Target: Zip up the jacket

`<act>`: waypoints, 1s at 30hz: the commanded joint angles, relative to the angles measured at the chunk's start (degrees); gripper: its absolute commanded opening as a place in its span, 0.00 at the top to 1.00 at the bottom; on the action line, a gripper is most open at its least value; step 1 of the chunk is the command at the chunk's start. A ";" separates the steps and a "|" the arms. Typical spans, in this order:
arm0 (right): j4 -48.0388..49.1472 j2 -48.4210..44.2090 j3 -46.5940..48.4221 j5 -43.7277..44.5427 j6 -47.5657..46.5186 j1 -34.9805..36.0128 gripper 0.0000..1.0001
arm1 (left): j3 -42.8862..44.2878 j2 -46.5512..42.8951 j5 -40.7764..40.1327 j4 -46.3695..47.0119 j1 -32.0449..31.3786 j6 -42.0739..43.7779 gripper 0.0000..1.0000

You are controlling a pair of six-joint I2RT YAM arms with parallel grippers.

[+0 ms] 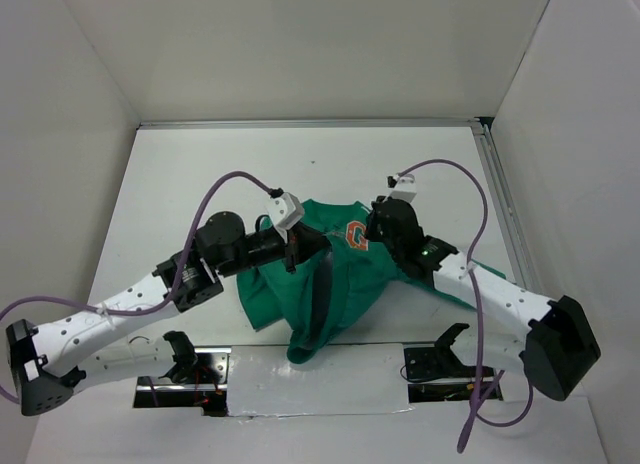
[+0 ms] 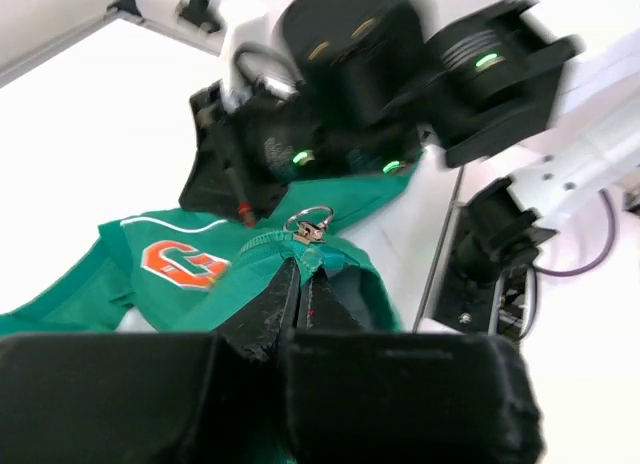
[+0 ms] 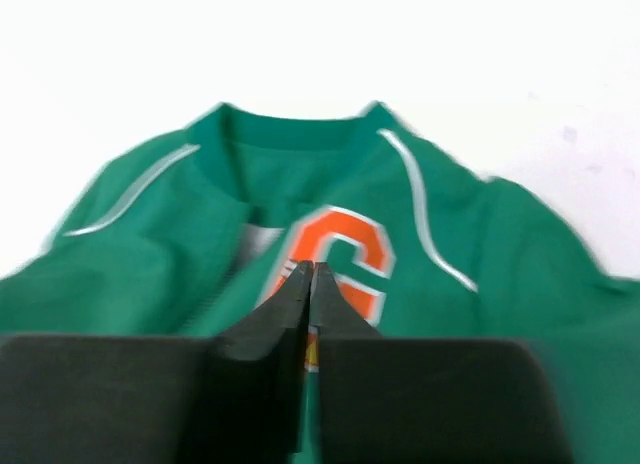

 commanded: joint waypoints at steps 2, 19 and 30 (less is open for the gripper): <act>-0.91 -5.76 2.40 -11.99 -2.63 -1.02 0.66 | -4.18 1.31 1.33 9.98 1.63 4.70 1.00; 5.21 -6.04 1.79 -64.73 25.66 -15.00 0.21 | -13.51 10.10 12.50 28.26 11.22 15.81 1.00; 10.76 -2.17 1.78 -64.65 35.60 -13.07 0.31 | -14.92 11.16 3.45 34.87 5.59 18.71 1.00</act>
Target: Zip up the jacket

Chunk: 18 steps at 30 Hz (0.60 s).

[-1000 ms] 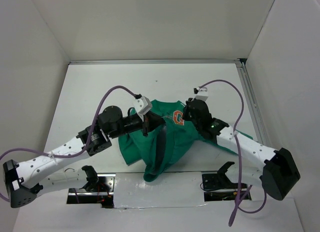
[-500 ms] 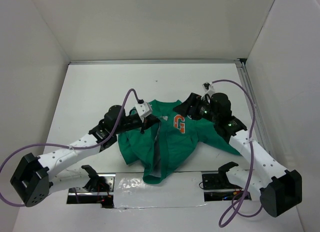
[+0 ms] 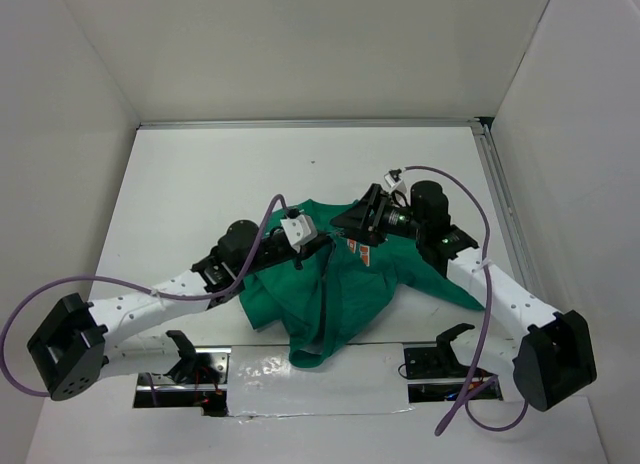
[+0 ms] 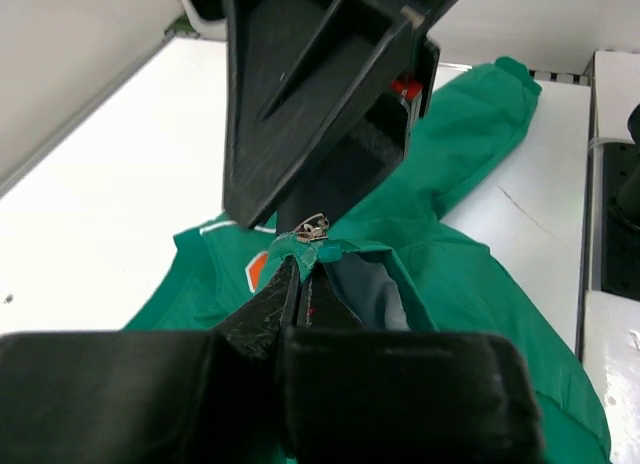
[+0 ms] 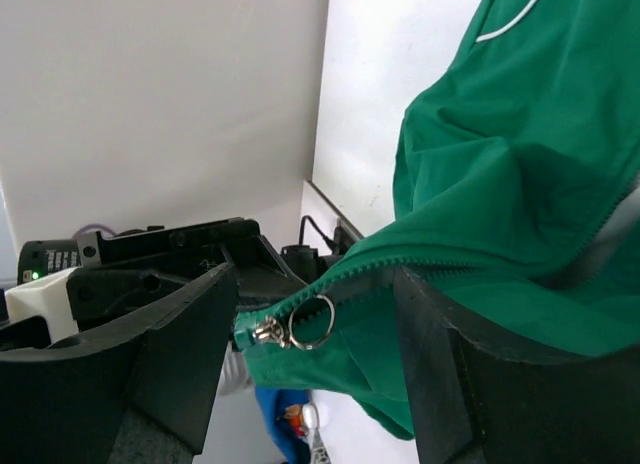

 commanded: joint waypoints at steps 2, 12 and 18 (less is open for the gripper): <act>5.19 0.48 0.64 -0.90 4.06 2.02 0.33 | 0.53 1.11 -4.71 7.83 -2.04 3.28 1.00; 0.71 -3.39 0.83 2.62 4.76 3.34 0.40 | 0.97 3.21 -10.87 8.45 -2.39 2.66 1.00; -0.52 -2.78 1.87 5.17 4.15 4.31 0.50 | -0.08 1.99 -9.64 9.41 -3.27 2.58 1.00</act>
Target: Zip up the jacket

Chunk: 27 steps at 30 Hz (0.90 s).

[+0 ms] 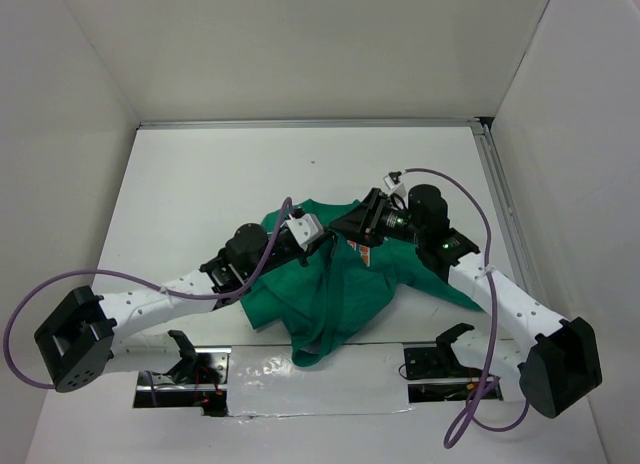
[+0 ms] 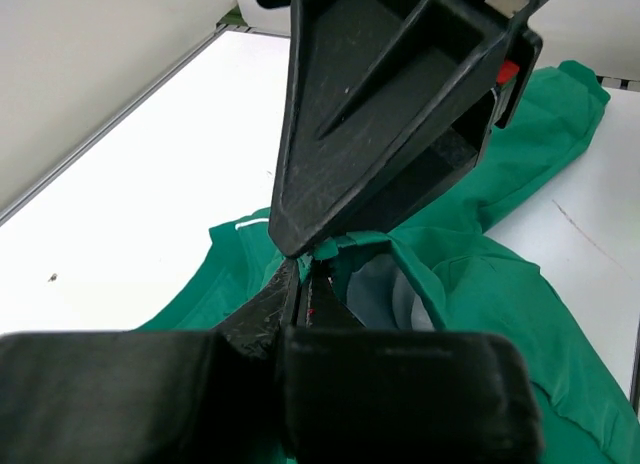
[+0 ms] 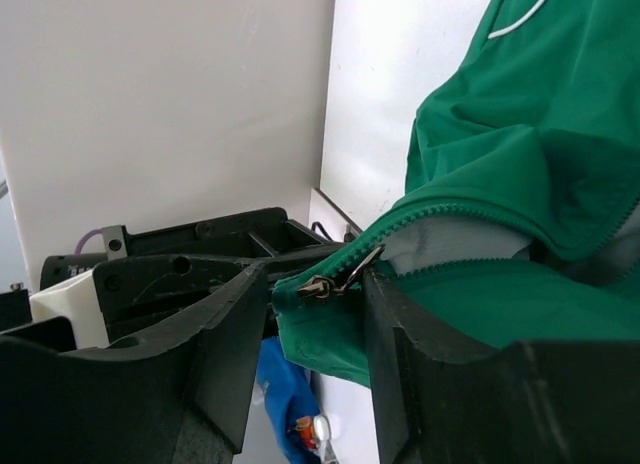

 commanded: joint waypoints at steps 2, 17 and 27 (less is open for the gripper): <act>-0.65 0.46 2.75 0.52 0.09 1.03 0.51 | -0.08 -1.60 -0.33 5.83 -0.95 1.50 1.00; 1.02 5.21 4.25 -0.89 1.58 1.47 0.57 | -1.49 -3.63 3.01 5.39 -2.72 5.46 1.00; -2.50 1.43 4.34 2.00 -0.18 1.73 0.90 | 0.00 -0.81 -3.93 4.69 -2.72 5.64 1.00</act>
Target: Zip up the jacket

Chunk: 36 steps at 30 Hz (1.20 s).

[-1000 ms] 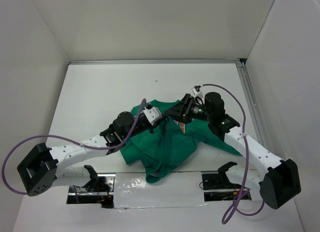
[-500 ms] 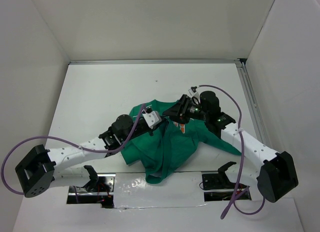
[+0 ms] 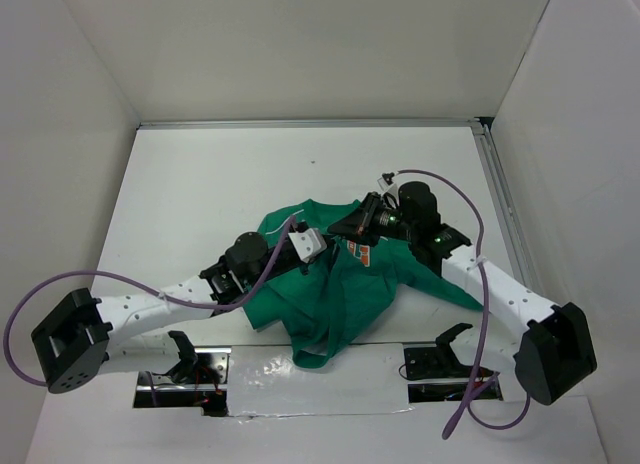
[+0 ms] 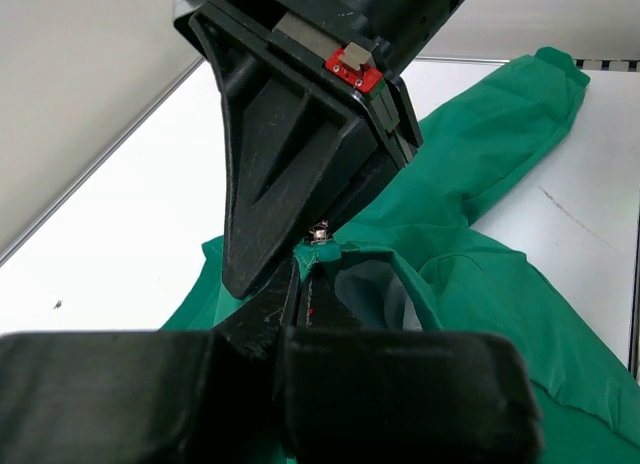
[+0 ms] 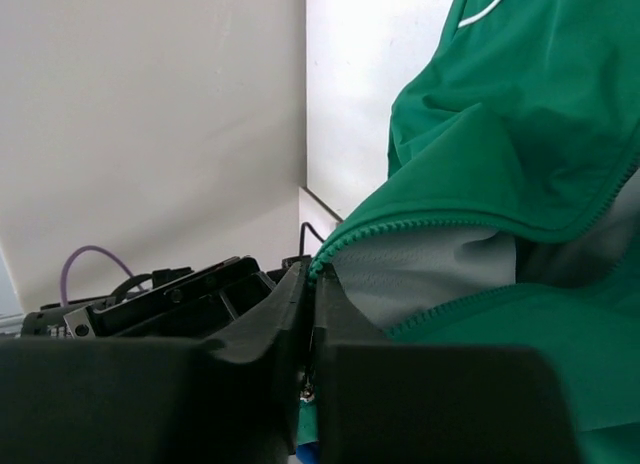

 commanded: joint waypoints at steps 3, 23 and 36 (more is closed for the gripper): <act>-4.67 -4.06 3.47 2.71 -2.52 0.51 1.00 | 2.54 1.22 -4.33 2.45 0.17 0.76 1.00; -8.38 -6.61 2.77 2.81 -3.14 1.04 0.79 | 4.04 1.93 -5.21 1.66 0.17 0.15 1.00; -16.99 -10.56 4.35 14.76 -2.70 1.65 0.91 | 3.77 1.40 -7.04 0.61 0.17 -0.21 1.00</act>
